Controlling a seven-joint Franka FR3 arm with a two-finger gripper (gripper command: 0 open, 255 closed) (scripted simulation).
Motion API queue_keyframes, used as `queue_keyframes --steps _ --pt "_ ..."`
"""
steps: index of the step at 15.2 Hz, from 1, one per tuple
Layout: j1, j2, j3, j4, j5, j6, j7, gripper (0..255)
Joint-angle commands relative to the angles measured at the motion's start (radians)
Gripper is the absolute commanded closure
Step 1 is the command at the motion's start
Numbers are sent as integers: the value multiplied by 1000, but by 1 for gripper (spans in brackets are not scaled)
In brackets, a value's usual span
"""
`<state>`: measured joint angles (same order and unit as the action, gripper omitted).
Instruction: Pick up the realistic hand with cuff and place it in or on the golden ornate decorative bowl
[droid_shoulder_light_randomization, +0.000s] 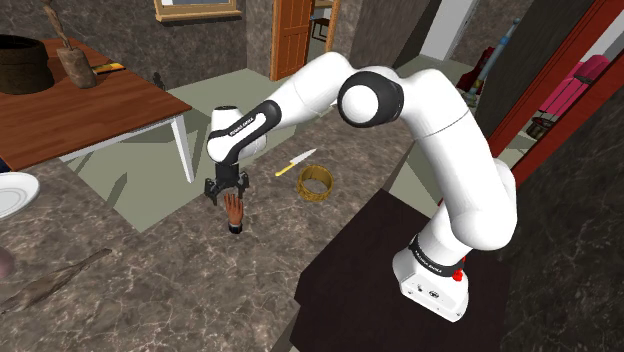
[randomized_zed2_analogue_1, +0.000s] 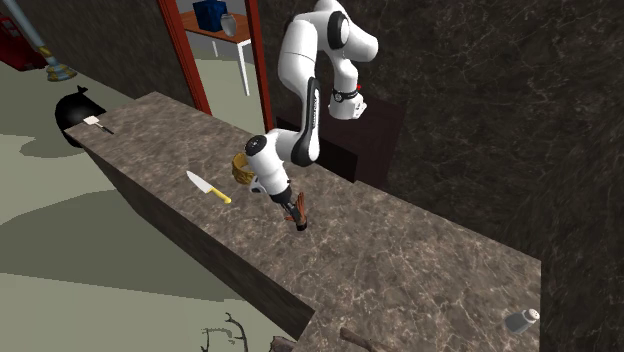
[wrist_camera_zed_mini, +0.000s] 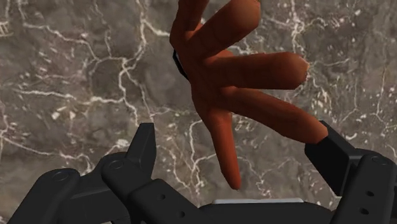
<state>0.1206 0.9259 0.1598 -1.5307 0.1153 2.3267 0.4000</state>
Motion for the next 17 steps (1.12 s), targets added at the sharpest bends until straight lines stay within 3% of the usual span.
queue_keyframes --steps 1,7,8,17 --pt "1 8 0 2 0 6 0 0" --pt "1 8 0 2 0 6 0 0" --pt "1 8 0 2 0 6 0 255" --pt "1 8 0 2 0 6 0 255"
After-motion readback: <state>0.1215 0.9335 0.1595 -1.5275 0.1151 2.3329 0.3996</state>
